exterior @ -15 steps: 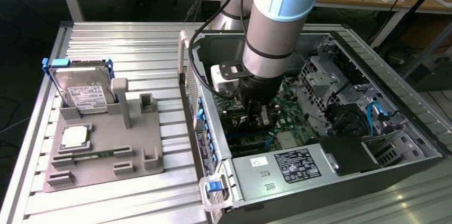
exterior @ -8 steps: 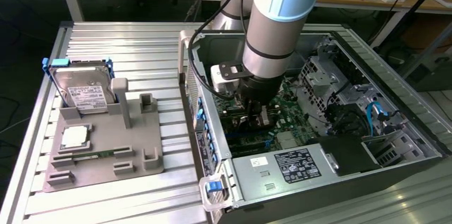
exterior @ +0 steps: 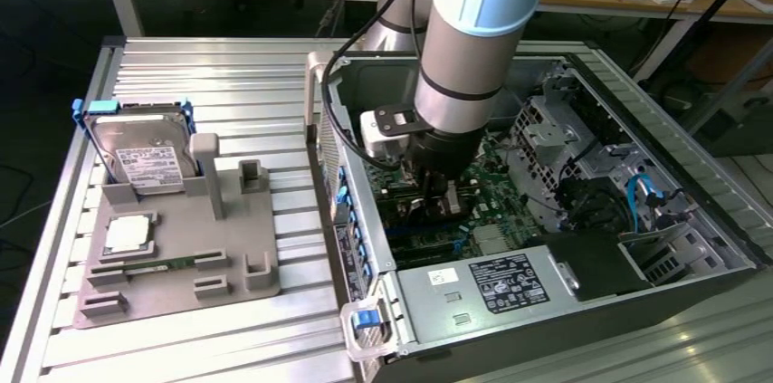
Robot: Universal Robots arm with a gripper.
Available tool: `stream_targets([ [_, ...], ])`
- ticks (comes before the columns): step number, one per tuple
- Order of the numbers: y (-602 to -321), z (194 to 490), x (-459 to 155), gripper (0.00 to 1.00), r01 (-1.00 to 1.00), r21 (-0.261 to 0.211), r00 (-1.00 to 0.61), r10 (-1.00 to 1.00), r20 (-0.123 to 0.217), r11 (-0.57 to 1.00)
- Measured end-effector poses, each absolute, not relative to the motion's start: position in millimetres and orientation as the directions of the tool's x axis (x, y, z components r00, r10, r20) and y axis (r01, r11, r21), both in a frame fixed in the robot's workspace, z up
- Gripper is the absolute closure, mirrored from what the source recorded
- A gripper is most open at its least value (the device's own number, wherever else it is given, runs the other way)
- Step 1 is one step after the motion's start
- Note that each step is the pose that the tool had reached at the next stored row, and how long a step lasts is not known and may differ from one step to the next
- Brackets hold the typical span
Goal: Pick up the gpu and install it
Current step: 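Insert the gpu into the slot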
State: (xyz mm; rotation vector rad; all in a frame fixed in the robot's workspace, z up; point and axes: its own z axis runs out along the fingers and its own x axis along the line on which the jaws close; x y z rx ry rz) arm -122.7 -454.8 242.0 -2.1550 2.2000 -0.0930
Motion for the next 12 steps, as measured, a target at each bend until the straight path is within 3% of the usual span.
stream_targets([
  [12,-455,254,-123,0.73,-0.996,-0.086,-0.021,-1.000,-0.003,0.021],
])
